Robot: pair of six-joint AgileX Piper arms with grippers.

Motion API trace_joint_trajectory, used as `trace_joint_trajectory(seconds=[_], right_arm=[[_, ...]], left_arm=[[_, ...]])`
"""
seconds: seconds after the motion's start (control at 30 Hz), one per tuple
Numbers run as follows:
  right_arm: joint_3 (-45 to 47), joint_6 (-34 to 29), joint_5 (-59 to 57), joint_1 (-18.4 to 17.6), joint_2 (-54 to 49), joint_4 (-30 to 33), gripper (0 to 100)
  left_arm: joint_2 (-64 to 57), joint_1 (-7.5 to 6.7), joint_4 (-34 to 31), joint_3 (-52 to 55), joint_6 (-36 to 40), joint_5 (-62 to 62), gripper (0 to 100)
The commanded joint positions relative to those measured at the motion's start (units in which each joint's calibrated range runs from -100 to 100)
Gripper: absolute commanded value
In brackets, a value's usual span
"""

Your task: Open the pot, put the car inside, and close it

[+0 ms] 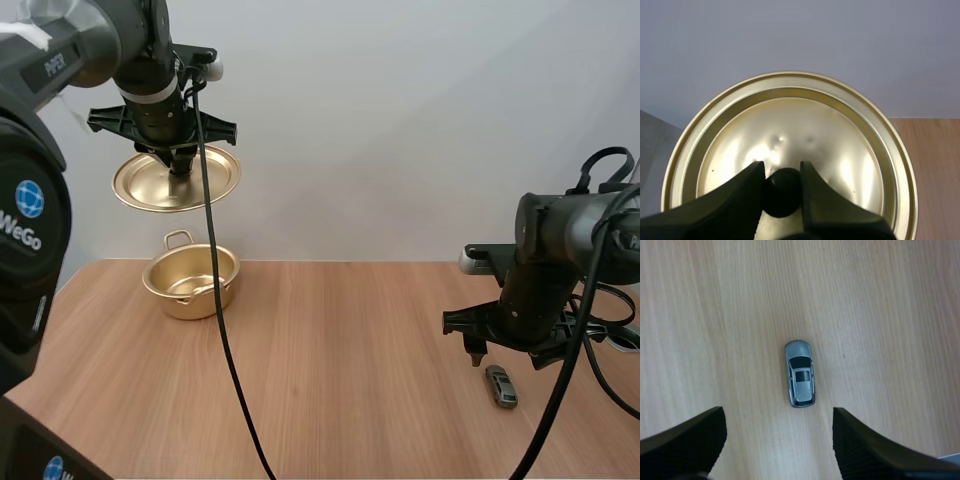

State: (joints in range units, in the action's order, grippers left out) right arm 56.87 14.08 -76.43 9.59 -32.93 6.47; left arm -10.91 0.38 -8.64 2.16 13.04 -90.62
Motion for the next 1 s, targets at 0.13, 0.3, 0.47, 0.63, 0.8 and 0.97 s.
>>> trace_joint_trajectory(seconds=[0.13, 0.3, 0.47, 0.63, 0.8, 0.97], right_arm=[[0.1, 0.5, 0.5, 0.0, 6.0, 3.6, 100], [0.1, 0.5, 2.6, 0.0, 11.8, 3.6, 100], [0.1, 0.3, 8.8, 0.0, 16.2, 3.3, 100], [0.1, -0.4, 11.3, 0.0, 21.1, 3.3, 100], [0.1, -2.1, 13.1, 0.0, 25.8, 3.3, 83], [0.1, -5.7, 14.8, 0.0, 27.8, 5.2, 0]], left_arm=[[-2.8, 0.01, 2.0, 0.0, -0.6, -3.3, 0], [-5.7, 0.01, 2.1, 0.0, -1.1, -3.3, 0], [-7.7, 0.01, 2.1, 0.0, -2.1, -4.8, 0], [-9.3, 0.01, 2.2, 0.0, -4.3, -6.1, 0], [-11.5, 0.01, 2.2, 0.0, -5.2, -6.5, 0], [-14.5, 0.01, 2.3, 0.0, -6.5, -6.5, 0]])
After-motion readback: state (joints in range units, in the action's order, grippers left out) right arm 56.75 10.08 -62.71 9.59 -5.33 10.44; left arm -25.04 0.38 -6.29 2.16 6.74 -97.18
